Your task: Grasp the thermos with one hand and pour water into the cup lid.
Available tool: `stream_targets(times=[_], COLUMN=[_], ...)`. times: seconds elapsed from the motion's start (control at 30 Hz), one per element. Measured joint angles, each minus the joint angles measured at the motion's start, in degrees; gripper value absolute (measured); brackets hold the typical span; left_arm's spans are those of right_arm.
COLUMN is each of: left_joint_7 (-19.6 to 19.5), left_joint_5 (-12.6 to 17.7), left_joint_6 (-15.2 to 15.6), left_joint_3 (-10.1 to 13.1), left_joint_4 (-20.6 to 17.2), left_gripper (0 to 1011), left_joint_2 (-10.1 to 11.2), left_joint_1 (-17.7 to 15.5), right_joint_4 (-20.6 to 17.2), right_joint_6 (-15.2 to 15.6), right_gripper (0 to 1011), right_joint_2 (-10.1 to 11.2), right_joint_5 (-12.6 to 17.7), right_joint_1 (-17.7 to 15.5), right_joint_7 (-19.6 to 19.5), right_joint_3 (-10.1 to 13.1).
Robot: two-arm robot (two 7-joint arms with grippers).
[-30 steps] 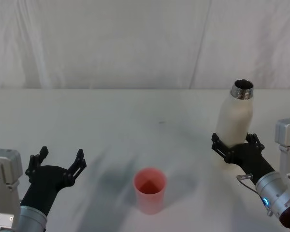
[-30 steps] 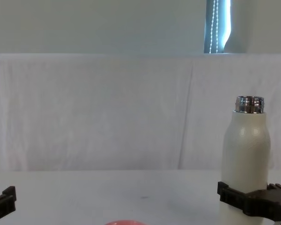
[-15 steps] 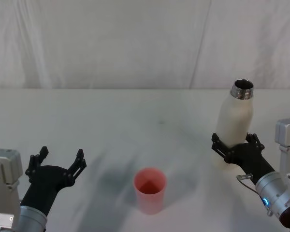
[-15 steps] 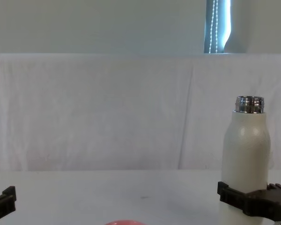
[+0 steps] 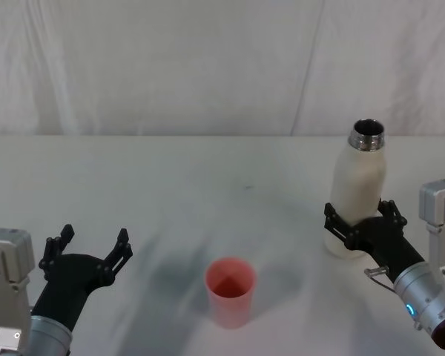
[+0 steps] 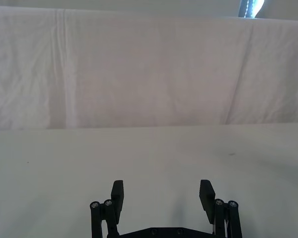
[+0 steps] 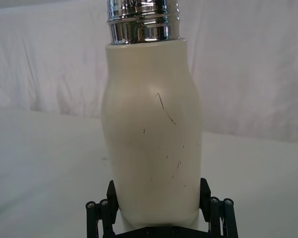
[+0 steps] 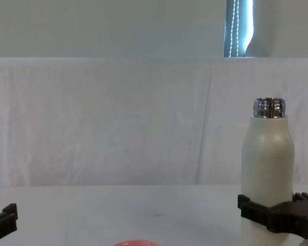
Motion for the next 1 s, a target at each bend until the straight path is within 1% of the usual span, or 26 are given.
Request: stream_targets(times=[0.27, 0.33, 0.67, 0.8, 1.0], left_joint_7=[0.0, 0.0, 0.0, 0.0, 0.0], left_joint_5=[0.0, 0.0, 0.0, 0.0, 0.0], left_joint_6=[0.0, 0.0, 0.0, 0.0, 0.0], left_joint_3=[0.0, 0.0, 0.0, 0.0, 0.0], left_joint_4=[0.0, 0.0, 0.0, 0.0, 0.0], left_gripper=[1001, 1001, 1001, 1001, 1001], left_joint_2=[0.0, 0.0, 0.0, 0.0, 0.0], left_joint_1=[0.0, 0.0, 0.0, 0.0, 0.0], right_joint_4=[-3.4, -3.7, -7.8, -9.1, -10.6], right_joint_6=[-0.5, -0.6, -1.3, -1.6, -2.0], right_gripper=[964, 964, 964, 964, 964], right_joint_2=[1.3, 1.4, 3.8, 4.5, 5.3], right_joint_5=[-2.2, -2.4, -5.8, -6.9, -9.2], right_joint_1=[-1.3, -1.4, -3.8, -4.7, -6.1], right_joint_7=[-0.1, -0.1, -0.1, -0.1, -0.4], right_joint_3=[-0.3, -0.3, -0.2, 0.0, 0.1])
